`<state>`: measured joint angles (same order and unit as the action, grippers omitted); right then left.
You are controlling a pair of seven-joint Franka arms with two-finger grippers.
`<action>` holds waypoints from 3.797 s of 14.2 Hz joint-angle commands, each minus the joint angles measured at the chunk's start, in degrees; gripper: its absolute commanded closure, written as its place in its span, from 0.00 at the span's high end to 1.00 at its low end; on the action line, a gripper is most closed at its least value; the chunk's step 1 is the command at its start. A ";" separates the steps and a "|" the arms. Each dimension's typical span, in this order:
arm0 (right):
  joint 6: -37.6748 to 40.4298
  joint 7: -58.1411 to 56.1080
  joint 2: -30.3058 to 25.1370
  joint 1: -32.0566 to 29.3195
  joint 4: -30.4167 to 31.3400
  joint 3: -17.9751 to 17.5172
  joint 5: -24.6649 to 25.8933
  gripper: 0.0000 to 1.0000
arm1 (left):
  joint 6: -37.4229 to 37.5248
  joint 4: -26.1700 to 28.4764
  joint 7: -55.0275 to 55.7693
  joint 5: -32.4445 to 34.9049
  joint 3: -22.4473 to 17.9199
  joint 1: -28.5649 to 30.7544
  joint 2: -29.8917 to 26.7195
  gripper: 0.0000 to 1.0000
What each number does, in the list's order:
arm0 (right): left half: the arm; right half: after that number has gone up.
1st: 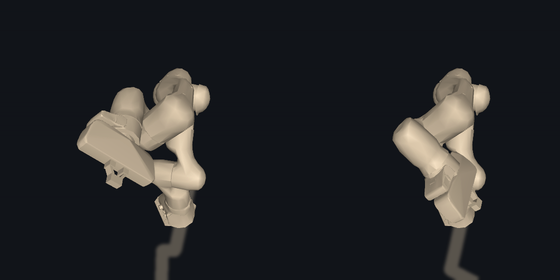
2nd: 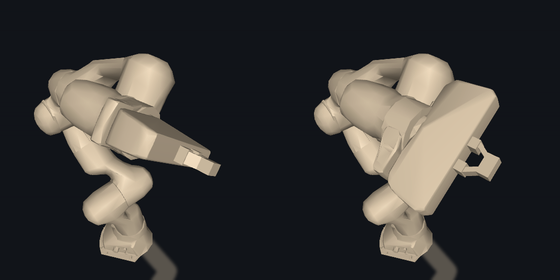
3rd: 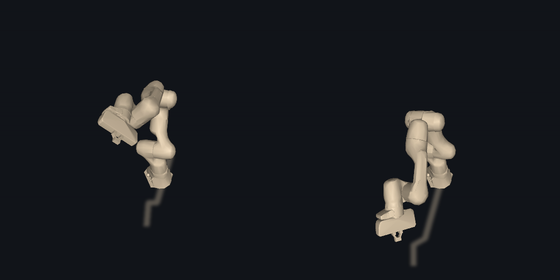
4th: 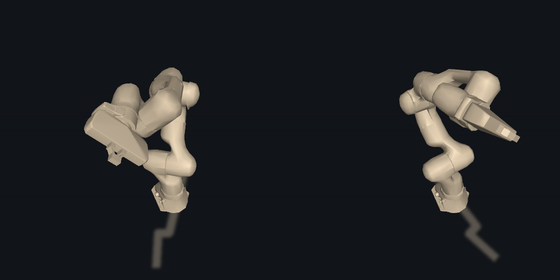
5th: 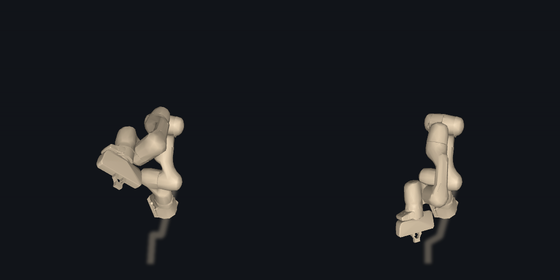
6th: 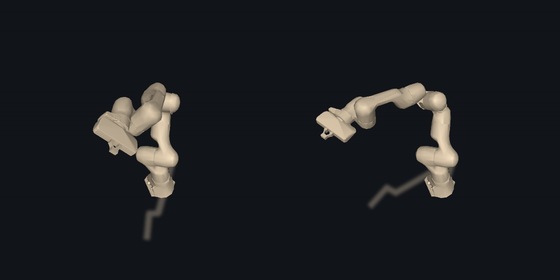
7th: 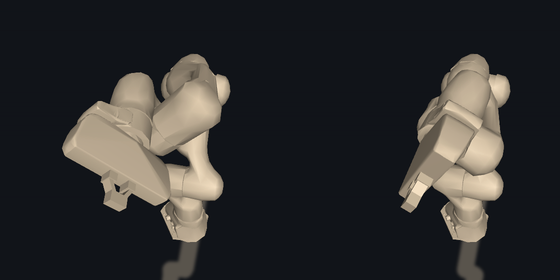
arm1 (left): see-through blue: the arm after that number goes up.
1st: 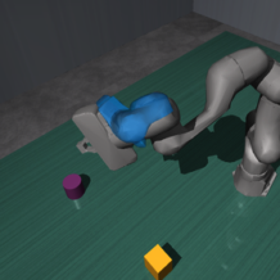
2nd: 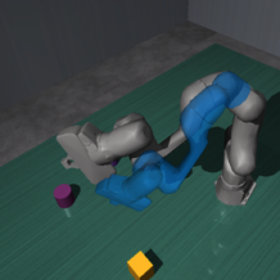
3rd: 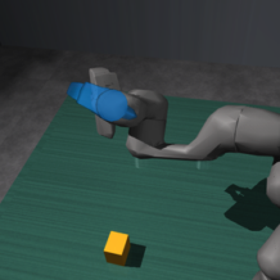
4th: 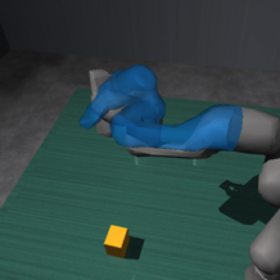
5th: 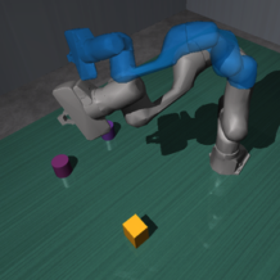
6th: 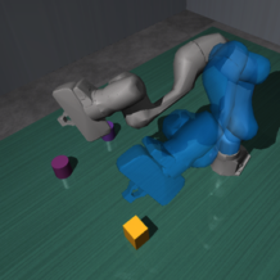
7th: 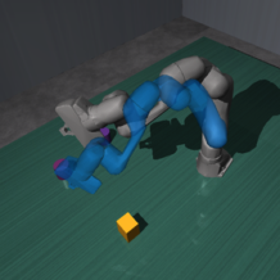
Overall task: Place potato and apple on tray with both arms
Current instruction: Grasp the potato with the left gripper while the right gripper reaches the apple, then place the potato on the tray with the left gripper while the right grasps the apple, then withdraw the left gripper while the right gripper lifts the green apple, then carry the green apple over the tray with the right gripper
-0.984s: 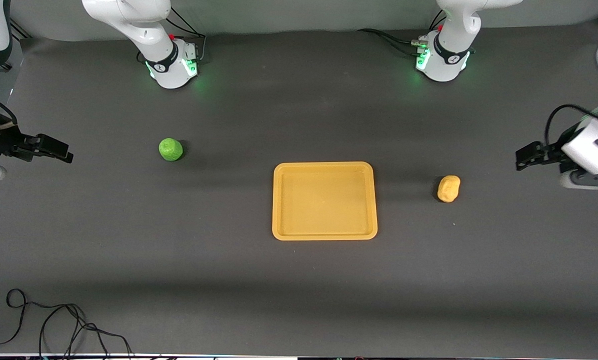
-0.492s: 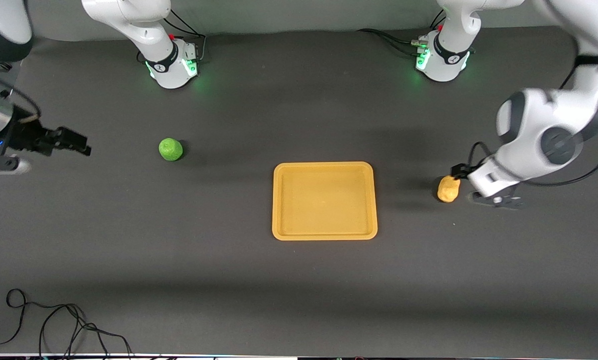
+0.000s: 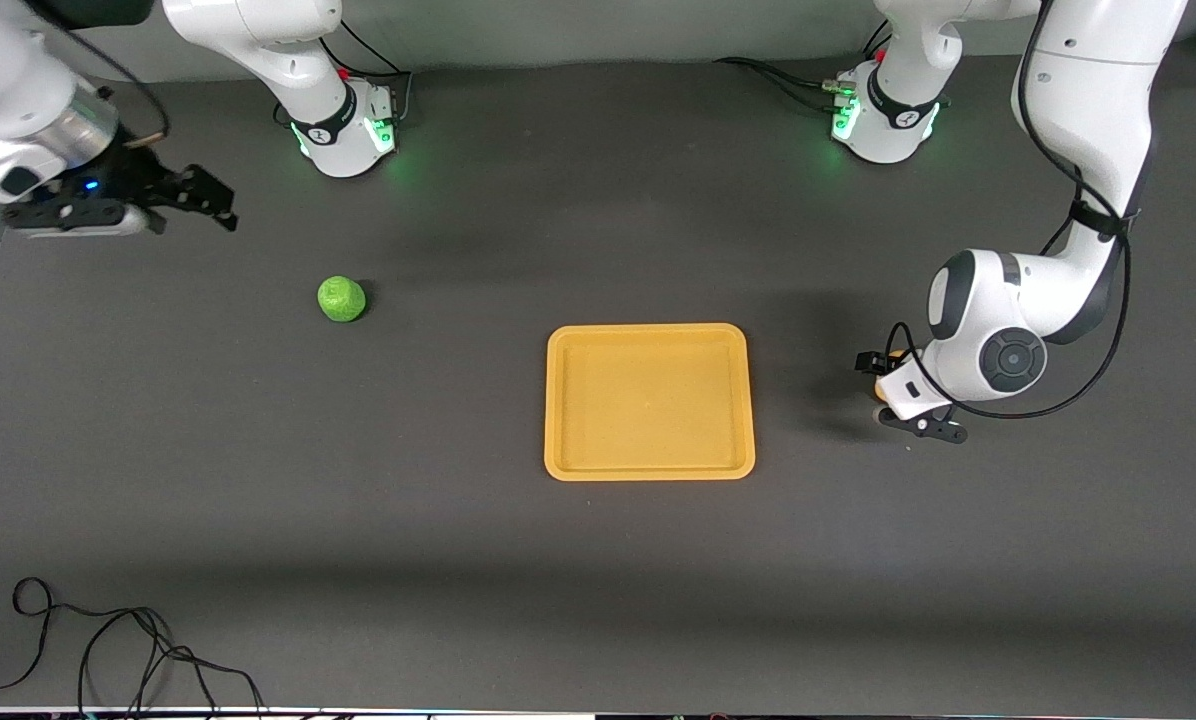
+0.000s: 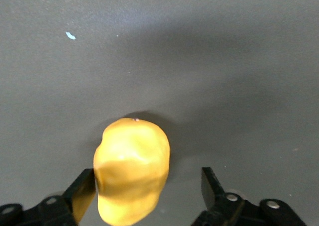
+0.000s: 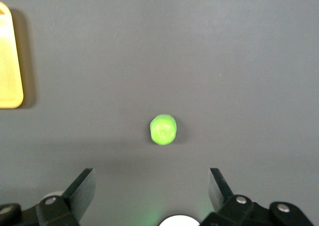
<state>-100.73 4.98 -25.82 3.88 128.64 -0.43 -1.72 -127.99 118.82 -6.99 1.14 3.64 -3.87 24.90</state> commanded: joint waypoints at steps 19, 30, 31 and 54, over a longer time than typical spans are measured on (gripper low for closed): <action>-58.67 1.26 19.20 2.00 34.66 0.86 -0.75 1.00 | 10.04 -35.24 39.50 -11.25 2.51 -17.84 16.75 0.32; -63.18 1.26 28.11 1.92 34.57 0.78 -0.66 0.58 | 7.21 -34.18 40.56 -9.14 2.25 -16.79 15.90 1.00; -62.92 1.26 27.93 1.83 34.40 0.86 -0.66 0.46 | 9.40 -34.70 40.13 -9.40 1.98 -15.57 14.14 1.00; -4.47 33.73 54.97 17.96 -56.55 -8.10 0.40 0.41 | 17.69 -6.49 0.22 0.00 1.89 10.02 -31.85 1.00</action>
<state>-108.19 30.03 21.41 16.28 82.21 -9.12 -2.06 -108.94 110.68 -8.75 1.23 5.21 6.09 -5.52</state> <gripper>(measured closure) 0.322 0.000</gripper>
